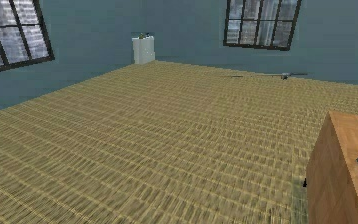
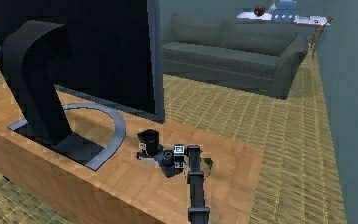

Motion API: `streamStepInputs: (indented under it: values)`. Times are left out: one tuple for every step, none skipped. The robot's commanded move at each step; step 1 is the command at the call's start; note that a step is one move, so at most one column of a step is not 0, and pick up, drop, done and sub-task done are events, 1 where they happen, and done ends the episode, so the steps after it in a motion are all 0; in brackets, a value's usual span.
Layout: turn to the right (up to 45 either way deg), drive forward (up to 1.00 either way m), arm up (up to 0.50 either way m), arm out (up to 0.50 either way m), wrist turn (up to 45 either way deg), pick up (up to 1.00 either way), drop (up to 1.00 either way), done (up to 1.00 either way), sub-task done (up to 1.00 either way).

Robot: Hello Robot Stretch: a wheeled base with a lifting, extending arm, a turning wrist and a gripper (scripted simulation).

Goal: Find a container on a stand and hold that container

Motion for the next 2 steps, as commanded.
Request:
streamStepInputs:
  values:
    - [0.0, 0.00, 0.10, 0.00, 0.0, 0.00, 0.00, 0.00, 0.00]
    - [0.0, 0.00, 0.00, 0.00, 0.0, 0.00, 0.00, 1.00, 0.00]
